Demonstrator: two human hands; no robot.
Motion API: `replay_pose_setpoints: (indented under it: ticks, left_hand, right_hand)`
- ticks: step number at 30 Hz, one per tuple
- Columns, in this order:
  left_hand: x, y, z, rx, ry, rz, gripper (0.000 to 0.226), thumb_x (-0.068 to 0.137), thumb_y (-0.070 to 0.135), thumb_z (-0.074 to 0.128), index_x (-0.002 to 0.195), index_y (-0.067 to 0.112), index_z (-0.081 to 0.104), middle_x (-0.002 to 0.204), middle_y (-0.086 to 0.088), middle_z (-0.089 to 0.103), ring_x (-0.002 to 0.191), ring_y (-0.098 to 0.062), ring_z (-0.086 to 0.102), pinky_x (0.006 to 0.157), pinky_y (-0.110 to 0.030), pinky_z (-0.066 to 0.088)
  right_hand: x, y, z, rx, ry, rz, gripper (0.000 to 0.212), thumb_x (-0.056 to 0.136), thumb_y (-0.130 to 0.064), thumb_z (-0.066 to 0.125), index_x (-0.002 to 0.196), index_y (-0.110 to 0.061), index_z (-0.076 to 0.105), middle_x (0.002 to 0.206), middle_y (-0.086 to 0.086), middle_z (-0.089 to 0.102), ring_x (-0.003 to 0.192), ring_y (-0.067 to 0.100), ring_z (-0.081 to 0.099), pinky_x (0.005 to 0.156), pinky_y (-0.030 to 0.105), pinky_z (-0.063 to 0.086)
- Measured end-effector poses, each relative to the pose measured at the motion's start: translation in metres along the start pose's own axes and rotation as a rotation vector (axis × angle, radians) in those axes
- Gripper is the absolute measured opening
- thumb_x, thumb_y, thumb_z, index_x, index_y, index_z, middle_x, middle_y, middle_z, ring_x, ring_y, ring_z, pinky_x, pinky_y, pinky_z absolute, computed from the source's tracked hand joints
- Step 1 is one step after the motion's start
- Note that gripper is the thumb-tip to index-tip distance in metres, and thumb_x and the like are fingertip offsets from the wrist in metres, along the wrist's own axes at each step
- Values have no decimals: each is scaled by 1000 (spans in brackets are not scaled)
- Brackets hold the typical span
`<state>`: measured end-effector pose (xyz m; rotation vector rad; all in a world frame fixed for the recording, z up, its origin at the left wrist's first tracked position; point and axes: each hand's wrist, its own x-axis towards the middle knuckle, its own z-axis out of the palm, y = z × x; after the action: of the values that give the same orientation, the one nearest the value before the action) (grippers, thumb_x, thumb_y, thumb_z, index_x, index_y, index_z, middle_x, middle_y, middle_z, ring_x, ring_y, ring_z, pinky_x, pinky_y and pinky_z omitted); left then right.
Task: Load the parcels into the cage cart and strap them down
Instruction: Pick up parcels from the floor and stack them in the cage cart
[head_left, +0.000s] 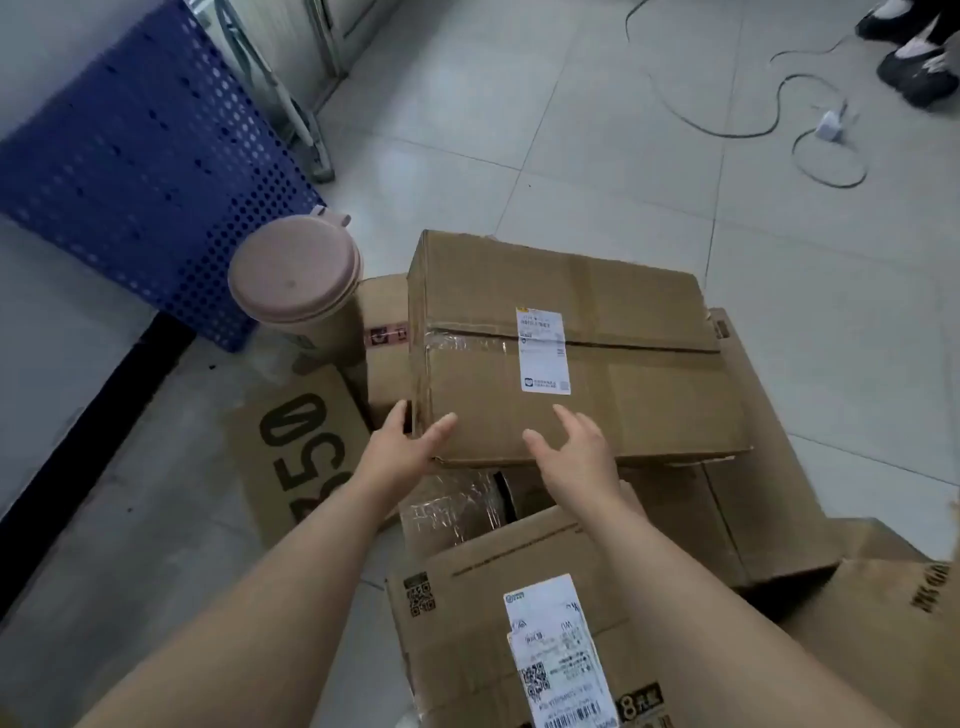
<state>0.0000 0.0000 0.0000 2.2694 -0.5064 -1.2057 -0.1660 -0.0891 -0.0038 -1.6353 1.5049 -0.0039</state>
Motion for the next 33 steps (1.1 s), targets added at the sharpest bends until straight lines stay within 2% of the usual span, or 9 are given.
replay_pose_setpoints:
  ticks: [4,11,15,17,19,23,27,30,33]
  left_hand:
    - [42,-14,14,-114,-84,-38,89,85,65,53,155,26,13,156,-4,29,139,-28,35,110,-43,32]
    - [87,-29,19,-403,-196,-104,118,58,76,69,152,38,10,151,-1,36,128,-27,47,105,-48,41]
    - [87,-24,20,-431,-182,-111,98,75,63,67,152,35,13,146,-2,39,118,-26,51,73,-35,48]
    - [87,-15,21,-469,-131,-104,94,78,60,66,152,34,15,148,-1,38,118,-24,51,73,-34,45]
    - [87,-5,25,-513,-88,-102,96,77,59,67,152,34,14,149,2,38,120,-23,50,82,-35,44]
    - [81,11,38,-589,-87,-122,90,81,54,66,152,32,14,140,3,44,101,-18,55,63,-29,42]
    - [81,23,58,-636,-101,-149,89,81,54,66,151,33,14,133,4,49,108,-22,58,75,-33,48]
    - [79,35,70,-653,-128,-180,91,79,58,66,150,37,12,130,3,52,107,-23,59,63,-30,44]
    - [77,46,86,-688,-164,-202,98,78,55,69,151,36,6,136,-2,49,107,-25,60,68,-33,52]
  right_hand:
    - [31,12,22,-19,-7,33,62,93,-47,53,148,-26,33,157,3,24,144,22,21,114,42,24]
    - [44,24,43,36,48,56,61,91,-47,56,146,-26,38,158,3,19,146,25,15,114,42,22]
    - [41,25,53,59,113,55,69,87,-47,62,147,-26,36,160,4,12,146,25,14,118,44,19]
    - [40,23,56,113,173,55,72,86,-46,64,148,-24,34,160,6,7,147,24,8,119,42,15]
    - [38,18,54,201,222,102,80,85,-45,66,150,-21,27,161,6,-2,148,22,0,120,37,11]
    - [45,16,52,407,250,258,107,82,-45,69,153,-10,-4,160,9,-13,148,19,-3,117,28,7]
    - [61,22,48,679,214,446,108,82,-52,67,153,-16,-7,158,3,19,144,22,23,115,35,21]
    - [73,22,43,964,142,484,116,66,-64,71,151,-37,-4,155,-5,29,137,22,37,113,46,31]
    - [81,23,32,1174,84,500,113,54,-70,72,141,-58,1,143,-10,46,122,27,53,101,62,38]
